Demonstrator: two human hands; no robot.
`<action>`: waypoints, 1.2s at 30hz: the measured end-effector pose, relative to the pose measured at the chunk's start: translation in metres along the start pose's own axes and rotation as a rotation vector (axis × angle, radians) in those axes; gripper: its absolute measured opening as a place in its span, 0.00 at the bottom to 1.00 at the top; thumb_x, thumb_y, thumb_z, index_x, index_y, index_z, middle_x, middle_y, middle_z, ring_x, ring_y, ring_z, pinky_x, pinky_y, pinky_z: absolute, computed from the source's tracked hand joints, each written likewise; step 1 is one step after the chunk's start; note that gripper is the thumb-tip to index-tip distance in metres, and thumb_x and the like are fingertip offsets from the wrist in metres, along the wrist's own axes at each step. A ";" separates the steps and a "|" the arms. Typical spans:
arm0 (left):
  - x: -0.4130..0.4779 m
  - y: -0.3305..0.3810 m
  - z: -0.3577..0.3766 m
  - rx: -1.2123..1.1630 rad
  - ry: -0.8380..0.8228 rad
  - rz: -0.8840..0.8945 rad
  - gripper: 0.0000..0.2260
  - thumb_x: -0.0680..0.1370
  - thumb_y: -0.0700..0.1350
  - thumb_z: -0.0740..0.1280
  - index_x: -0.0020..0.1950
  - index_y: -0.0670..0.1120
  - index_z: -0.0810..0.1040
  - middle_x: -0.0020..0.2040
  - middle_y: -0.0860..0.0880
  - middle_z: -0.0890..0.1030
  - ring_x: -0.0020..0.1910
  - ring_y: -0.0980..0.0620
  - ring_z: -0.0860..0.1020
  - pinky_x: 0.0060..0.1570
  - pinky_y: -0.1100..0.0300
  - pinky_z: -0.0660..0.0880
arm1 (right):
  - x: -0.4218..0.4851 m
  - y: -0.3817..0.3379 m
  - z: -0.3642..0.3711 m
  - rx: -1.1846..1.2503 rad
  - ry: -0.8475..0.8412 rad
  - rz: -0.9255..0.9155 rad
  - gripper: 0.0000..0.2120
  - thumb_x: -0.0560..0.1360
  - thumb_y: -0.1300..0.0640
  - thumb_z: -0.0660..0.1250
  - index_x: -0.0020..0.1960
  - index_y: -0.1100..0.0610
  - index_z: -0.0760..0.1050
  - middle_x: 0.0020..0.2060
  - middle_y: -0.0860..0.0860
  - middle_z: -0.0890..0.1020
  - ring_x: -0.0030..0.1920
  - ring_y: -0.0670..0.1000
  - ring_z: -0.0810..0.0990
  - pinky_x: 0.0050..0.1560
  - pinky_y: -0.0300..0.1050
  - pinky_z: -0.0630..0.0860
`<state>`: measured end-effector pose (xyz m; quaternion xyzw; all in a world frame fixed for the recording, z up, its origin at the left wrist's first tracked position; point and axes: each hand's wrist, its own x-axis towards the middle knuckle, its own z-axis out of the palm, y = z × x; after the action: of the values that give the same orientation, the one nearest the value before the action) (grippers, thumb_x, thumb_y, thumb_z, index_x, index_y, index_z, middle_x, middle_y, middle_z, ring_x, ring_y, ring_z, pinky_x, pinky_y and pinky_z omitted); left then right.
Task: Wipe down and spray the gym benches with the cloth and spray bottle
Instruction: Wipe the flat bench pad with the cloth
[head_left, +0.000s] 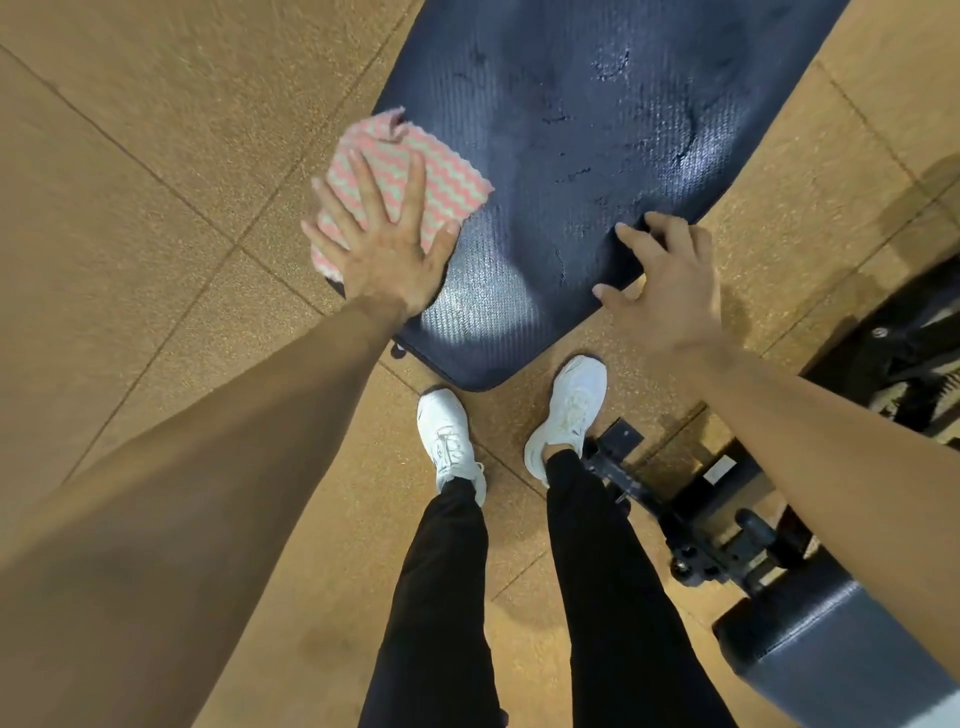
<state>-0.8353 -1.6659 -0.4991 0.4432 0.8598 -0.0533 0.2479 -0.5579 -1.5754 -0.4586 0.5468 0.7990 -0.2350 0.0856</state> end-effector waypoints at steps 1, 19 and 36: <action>-0.002 0.003 0.001 -0.007 0.008 -0.006 0.33 0.80 0.72 0.44 0.82 0.63 0.39 0.84 0.41 0.36 0.79 0.27 0.35 0.71 0.22 0.38 | 0.003 0.004 -0.002 0.025 0.012 -0.011 0.30 0.75 0.47 0.73 0.74 0.55 0.71 0.72 0.56 0.69 0.70 0.61 0.66 0.72 0.59 0.67; -0.056 0.065 0.041 0.206 -0.070 0.574 0.31 0.82 0.70 0.46 0.83 0.62 0.45 0.85 0.49 0.45 0.81 0.29 0.43 0.76 0.28 0.47 | 0.041 0.052 -0.026 0.058 -0.011 0.103 0.42 0.75 0.35 0.68 0.82 0.50 0.57 0.82 0.51 0.54 0.80 0.58 0.54 0.77 0.62 0.60; 0.055 0.100 -0.020 -0.062 0.013 0.072 0.38 0.77 0.75 0.53 0.83 0.64 0.45 0.85 0.50 0.41 0.81 0.32 0.38 0.76 0.29 0.36 | 0.054 0.063 -0.037 0.046 -0.018 0.033 0.40 0.72 0.36 0.72 0.77 0.54 0.66 0.78 0.56 0.63 0.78 0.62 0.60 0.77 0.61 0.61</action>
<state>-0.7911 -1.5593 -0.4945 0.4662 0.8462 -0.0151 0.2578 -0.5167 -1.4951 -0.4656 0.5594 0.7836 -0.2567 0.0842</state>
